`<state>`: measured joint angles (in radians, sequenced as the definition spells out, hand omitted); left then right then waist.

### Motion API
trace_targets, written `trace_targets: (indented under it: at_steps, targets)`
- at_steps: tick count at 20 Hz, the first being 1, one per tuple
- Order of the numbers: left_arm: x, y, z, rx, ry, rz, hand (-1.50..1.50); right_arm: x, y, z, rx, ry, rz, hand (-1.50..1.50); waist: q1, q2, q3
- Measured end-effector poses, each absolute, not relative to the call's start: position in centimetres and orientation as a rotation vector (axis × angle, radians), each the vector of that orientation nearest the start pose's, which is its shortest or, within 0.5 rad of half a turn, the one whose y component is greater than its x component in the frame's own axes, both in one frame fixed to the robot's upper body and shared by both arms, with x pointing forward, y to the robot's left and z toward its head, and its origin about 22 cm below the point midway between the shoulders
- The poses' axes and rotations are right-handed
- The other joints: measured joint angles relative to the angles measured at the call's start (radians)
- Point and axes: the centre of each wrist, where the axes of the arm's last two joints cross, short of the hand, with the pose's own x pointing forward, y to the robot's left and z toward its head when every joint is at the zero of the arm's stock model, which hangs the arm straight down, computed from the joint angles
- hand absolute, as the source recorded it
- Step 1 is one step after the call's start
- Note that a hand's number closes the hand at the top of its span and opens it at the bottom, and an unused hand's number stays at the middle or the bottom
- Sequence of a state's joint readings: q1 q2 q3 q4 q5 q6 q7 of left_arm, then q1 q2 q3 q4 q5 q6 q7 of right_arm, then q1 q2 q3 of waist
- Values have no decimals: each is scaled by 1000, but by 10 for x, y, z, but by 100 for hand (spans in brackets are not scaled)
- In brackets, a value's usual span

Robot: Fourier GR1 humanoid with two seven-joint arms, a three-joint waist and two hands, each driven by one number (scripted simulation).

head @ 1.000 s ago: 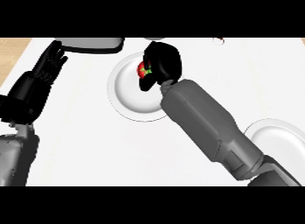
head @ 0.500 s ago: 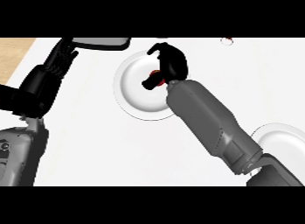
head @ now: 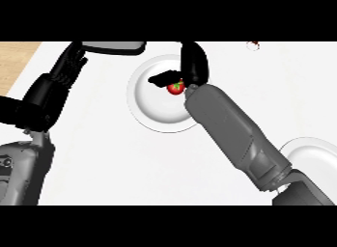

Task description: Pick the tomato from the plate and place it in the plate

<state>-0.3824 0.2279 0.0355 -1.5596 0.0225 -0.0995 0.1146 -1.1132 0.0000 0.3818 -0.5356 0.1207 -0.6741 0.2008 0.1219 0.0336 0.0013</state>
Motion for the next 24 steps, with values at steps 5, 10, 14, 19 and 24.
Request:
trace_targets:
  at_steps: [5,10,14,19,24]
  targets:
    - [317,252,111,63,-1778,-306,0,421,-45,98,-472,-1656,216,-150,-25,-8,0]
    - [309,264,105,95,-1768,-281,0,423,-63,82,-415,-1670,111,-150,-65,-18,-1]
    - [305,277,107,120,-1762,-249,0,423,-91,69,-374,-1684,74,-150,-95,-27,-1]
    - [299,279,102,140,-1753,-237,0,419,-136,58,-352,-1713,78,-150,-115,-33,-1]
    - [296,281,109,149,-1744,-232,0,407,-188,50,-349,-1715,108,-150,-124,-36,-1]
